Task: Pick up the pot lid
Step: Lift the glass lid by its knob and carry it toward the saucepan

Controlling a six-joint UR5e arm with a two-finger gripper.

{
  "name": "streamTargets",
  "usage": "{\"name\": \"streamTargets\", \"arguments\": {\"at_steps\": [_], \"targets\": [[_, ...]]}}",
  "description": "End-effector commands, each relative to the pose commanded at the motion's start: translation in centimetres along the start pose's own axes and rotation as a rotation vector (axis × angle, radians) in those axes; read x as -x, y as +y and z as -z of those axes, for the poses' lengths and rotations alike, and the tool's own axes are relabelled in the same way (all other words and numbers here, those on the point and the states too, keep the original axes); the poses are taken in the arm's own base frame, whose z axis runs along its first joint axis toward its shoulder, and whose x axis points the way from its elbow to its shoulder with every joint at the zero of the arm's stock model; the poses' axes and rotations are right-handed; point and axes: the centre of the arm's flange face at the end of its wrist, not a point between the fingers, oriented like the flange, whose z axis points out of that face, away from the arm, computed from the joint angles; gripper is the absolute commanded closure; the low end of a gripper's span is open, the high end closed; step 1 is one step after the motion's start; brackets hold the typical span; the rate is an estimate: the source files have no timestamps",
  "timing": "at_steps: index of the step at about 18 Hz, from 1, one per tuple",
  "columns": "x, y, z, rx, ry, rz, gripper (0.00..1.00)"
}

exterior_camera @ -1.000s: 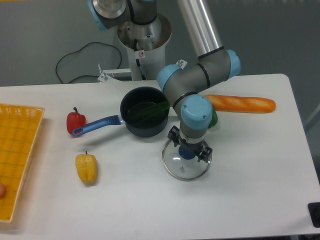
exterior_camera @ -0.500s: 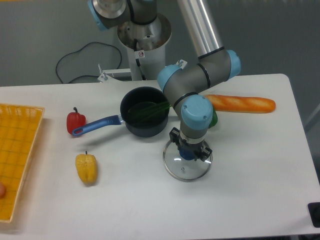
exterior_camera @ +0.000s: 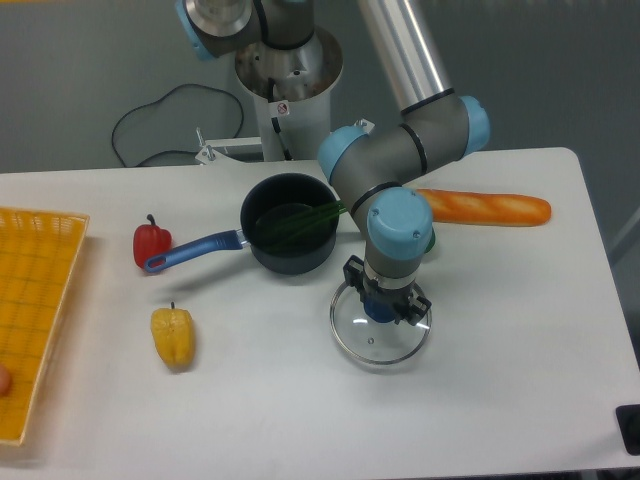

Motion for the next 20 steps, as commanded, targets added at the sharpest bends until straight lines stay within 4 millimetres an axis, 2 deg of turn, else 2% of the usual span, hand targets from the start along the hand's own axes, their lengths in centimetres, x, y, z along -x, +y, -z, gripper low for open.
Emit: {"name": "streamTargets", "arguments": {"at_steps": [5, 12, 20], "targets": [[-1.2, -2.2, 2.6, -0.016, -0.046, -0.090, 0.62], [-3.4, -2.1, 6.4, 0.005, -0.010, -0.178, 0.62], [-4.5, -2.6, 6.7, 0.065, -0.019, -0.211, 0.62]]}}
